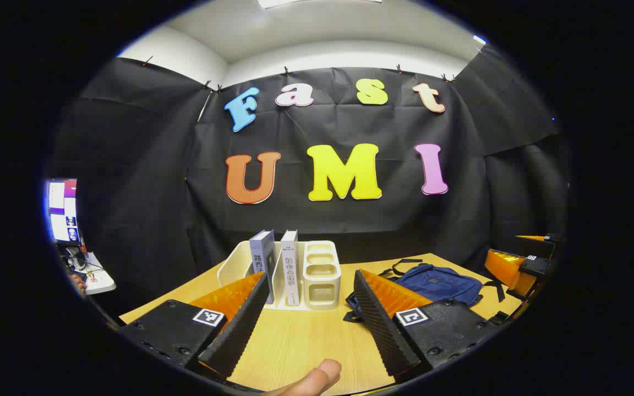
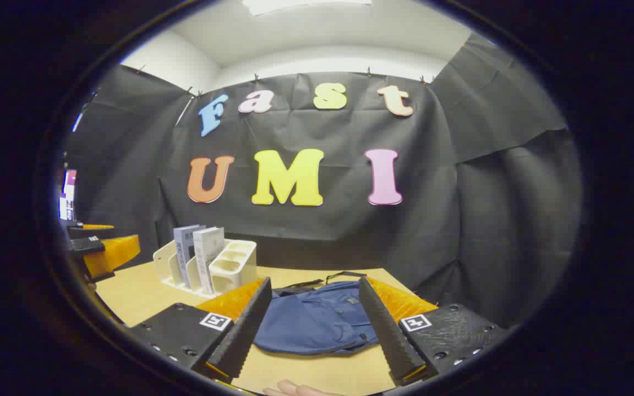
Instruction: Open the schoolbag, grab two books from the bookshelf and put them into the schoolbag.
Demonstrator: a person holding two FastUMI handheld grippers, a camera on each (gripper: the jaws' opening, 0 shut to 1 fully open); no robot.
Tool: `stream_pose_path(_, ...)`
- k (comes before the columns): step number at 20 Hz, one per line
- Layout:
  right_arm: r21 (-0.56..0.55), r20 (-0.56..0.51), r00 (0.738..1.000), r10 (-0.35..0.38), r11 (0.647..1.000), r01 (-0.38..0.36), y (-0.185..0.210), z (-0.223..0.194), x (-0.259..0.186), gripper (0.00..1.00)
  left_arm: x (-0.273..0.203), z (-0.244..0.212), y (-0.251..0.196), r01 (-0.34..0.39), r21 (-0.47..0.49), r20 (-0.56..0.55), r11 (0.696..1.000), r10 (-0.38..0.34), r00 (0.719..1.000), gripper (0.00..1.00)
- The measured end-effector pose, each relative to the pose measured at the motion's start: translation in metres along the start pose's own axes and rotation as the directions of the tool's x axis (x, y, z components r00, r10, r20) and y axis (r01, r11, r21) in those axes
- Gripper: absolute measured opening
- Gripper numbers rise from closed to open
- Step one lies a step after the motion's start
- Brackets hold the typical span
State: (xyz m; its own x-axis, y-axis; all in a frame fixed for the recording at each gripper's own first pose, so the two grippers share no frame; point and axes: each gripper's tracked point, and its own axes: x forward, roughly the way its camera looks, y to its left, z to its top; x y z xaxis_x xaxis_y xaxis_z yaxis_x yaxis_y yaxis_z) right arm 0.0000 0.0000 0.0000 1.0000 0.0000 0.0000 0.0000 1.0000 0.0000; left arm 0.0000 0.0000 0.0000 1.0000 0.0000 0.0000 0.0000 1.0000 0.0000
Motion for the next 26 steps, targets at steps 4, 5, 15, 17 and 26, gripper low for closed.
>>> stream_pose_path(4,0.005,-0.028,1.000,-0.009,1.000,0.009,0.007,-0.008,0.000,0.96,-0.003,0.003,0.014,-0.026,-0.005,0.015,1.000,0.026,1.000,0.96)
stream_pose_path(5,0.006,-0.038,0.999,-0.009,1.000,0.009,0.008,-0.010,0.002,0.96,-0.002,0.005,0.016,-0.026,-0.002,0.021,1.000,0.026,0.999,0.96)
stream_pose_path(15,-0.007,-0.050,0.998,-0.028,1.000,0.027,0.000,-0.018,0.006,0.95,0.009,-0.012,0.029,-0.023,-0.047,-0.030,0.999,0.022,0.999,0.97)
stream_pose_path(17,-0.008,-0.061,0.998,-0.028,1.000,0.028,0.001,-0.023,0.007,0.97,0.010,-0.013,0.031,-0.024,-0.037,-0.031,0.999,0.022,0.999,0.97)
stream_pose_path(26,-0.142,-0.228,0.972,0.060,0.985,-0.094,0.052,-0.083,0.068,0.96,0.010,-0.012,0.022,0.011,-0.010,-0.016,1.000,-0.012,1.000,0.97)
